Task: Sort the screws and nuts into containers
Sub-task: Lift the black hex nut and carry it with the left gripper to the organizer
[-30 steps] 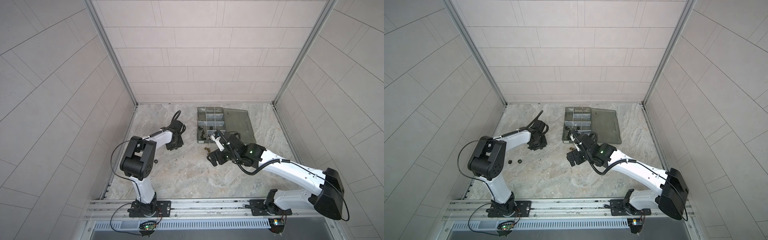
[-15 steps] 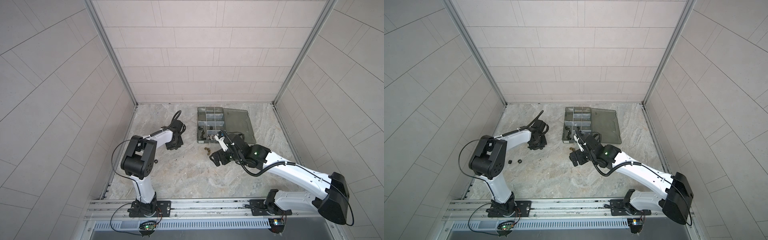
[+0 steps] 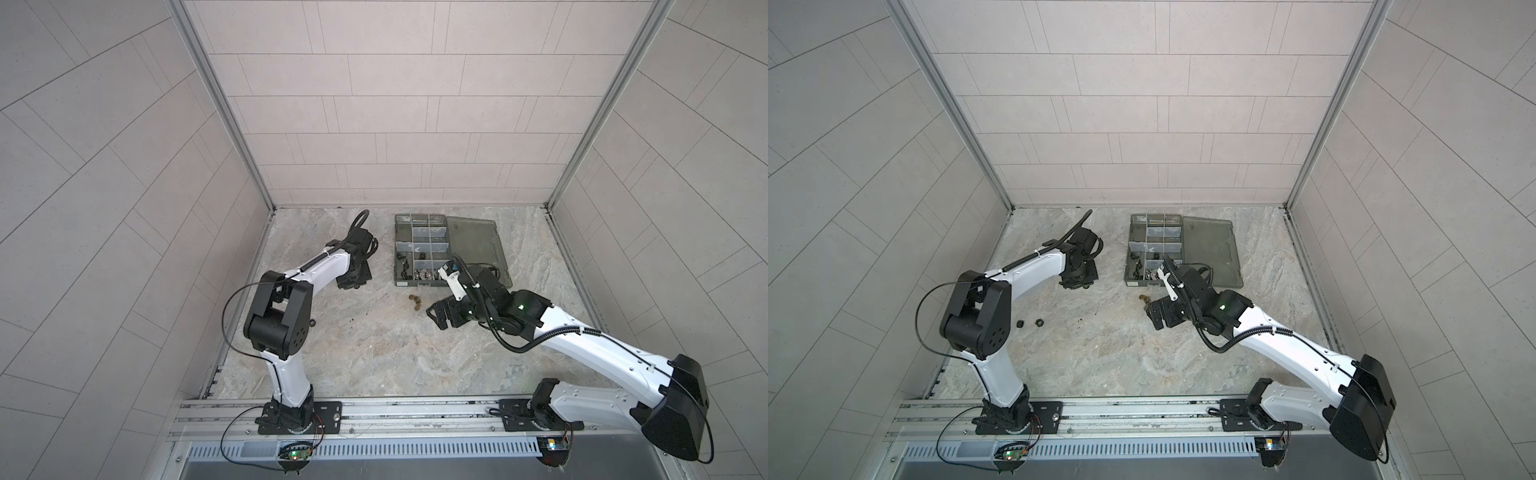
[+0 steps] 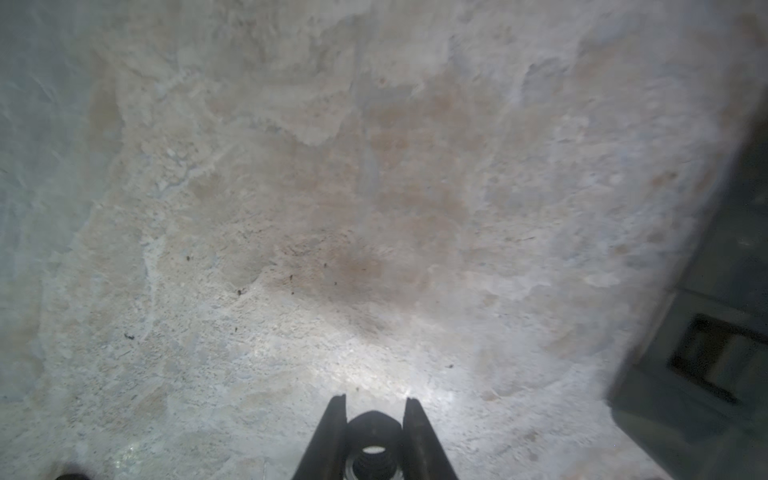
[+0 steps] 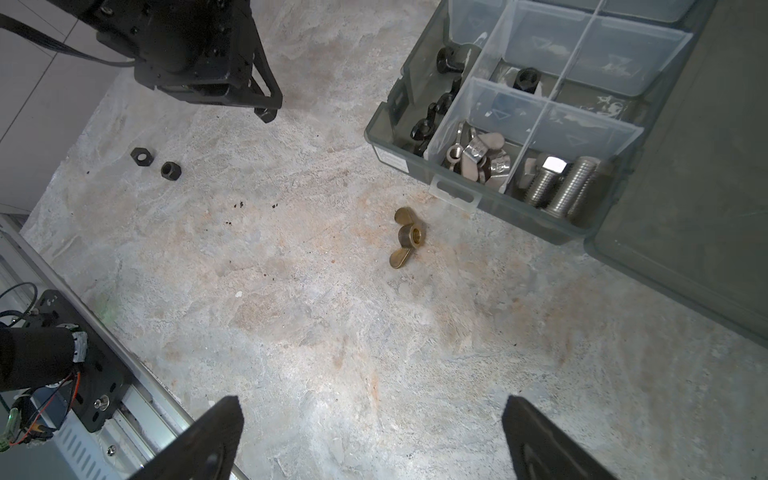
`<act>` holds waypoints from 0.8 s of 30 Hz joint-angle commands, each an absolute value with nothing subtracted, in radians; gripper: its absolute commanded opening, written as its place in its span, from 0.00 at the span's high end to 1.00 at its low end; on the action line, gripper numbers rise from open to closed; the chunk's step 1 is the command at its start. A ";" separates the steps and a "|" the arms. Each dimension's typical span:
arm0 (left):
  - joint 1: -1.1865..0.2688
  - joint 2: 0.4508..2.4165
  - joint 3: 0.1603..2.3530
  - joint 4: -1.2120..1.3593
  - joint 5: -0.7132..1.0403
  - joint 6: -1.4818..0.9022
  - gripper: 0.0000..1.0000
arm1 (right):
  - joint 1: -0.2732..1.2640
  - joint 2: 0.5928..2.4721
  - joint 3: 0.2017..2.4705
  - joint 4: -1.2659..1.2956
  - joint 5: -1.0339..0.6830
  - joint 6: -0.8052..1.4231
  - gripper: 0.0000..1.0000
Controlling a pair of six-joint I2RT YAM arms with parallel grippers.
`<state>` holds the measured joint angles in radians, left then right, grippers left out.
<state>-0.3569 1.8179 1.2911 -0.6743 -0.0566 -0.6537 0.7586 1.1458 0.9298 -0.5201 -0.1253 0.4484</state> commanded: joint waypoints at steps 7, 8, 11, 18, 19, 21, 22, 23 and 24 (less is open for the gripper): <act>-0.407 1.871 1.492 -0.770 -0.084 -0.646 0.80 | 0.697 1.079 0.899 -0.540 -0.154 0.435 0.01; -0.413 1.883 1.513 -0.772 -0.081 -0.645 0.80 | 0.692 1.075 0.897 -0.544 -0.155 0.432 0.01; -0.432 1.923 1.583 -0.779 -0.073 -0.644 0.80 | 0.671 1.065 0.889 -0.553 -0.159 0.430 0.01; -0.479 2.035 1.770 -0.801 -0.047 -0.643 0.79 | 0.628 1.055 0.879 -0.569 -0.185 0.420 0.01; -0.487 2.052 1.796 -0.802 -0.040 -0.643 0.80 | 0.621 1.054 0.878 -0.572 -0.186 0.418 0.01; -0.501 2.086 1.859 -0.810 -0.030 -0.641 0.79 | 0.611 1.051 0.873 -0.577 -0.189 0.415 0.01; -0.507 2.110 1.900 -0.822 -0.030 -0.641 0.79 | 0.604 1.050 0.871 -0.578 -0.192 0.414 0.01; -0.513 2.132 1.941 -0.832 -0.027 -0.640 0.79 | 0.598 1.049 0.870 -0.582 -0.195 0.411 0.01; -0.518 2.150 1.974 -0.840 -0.023 -0.638 0.79 | 0.592 1.047 0.868 -0.584 -0.196 0.410 0.01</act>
